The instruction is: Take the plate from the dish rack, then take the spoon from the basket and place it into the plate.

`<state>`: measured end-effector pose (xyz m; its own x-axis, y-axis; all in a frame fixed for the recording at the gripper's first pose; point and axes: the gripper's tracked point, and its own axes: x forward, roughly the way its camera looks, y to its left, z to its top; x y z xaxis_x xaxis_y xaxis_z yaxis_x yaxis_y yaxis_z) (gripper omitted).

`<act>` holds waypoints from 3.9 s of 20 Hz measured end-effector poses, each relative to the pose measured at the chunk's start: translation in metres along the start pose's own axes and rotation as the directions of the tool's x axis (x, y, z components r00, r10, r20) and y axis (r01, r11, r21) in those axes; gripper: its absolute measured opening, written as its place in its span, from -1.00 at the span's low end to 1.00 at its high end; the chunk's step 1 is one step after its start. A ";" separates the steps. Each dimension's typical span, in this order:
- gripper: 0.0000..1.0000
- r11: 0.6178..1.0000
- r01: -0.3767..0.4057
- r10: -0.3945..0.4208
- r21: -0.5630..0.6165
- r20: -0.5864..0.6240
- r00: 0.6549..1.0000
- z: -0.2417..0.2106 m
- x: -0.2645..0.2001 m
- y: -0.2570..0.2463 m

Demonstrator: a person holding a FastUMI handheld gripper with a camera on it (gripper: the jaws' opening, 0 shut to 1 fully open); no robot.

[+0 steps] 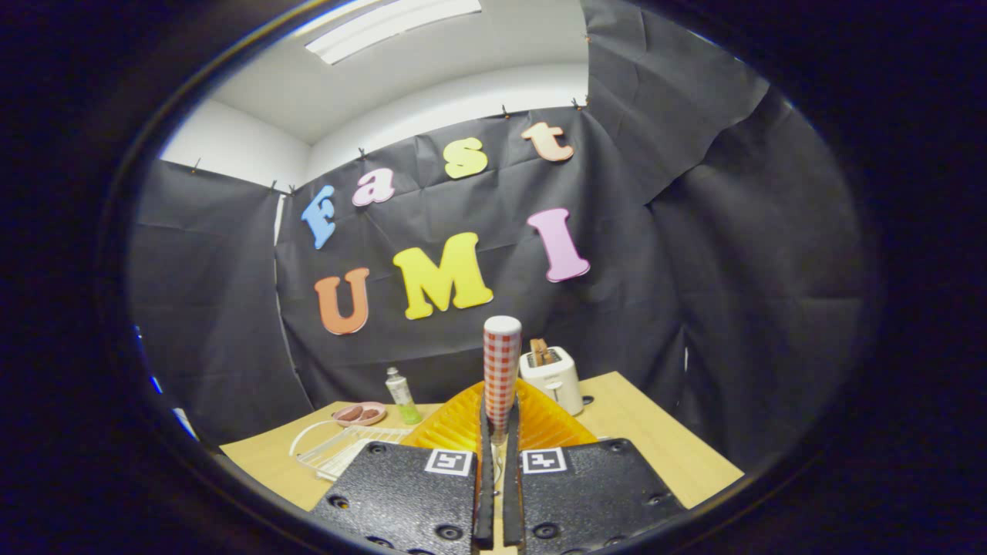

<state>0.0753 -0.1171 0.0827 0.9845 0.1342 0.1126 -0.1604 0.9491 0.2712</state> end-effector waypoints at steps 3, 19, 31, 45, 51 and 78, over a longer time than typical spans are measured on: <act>-0.80 0.998 -0.056 0.055 -0.016 -0.044 0.998 -0.026 -0.010 0.041; -0.80 0.971 -0.240 0.229 -0.002 -0.298 0.927 -0.155 -0.022 0.164; -0.78 0.968 -0.243 0.200 -0.069 -0.381 0.903 -0.195 -0.005 0.171; -0.63 0.975 -0.217 0.186 -0.048 -0.358 0.915 -0.194 -0.002 0.156; -0.02 0.979 -0.187 0.154 -0.087 -0.292 0.944 -0.178 -0.003 0.140; 0.93 0.979 0.100 -0.099 -0.179 0.012 0.995 -0.095 -0.083 0.056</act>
<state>-0.0088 -0.0477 -0.0022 0.9947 0.0361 0.0962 -0.0464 0.9933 0.1060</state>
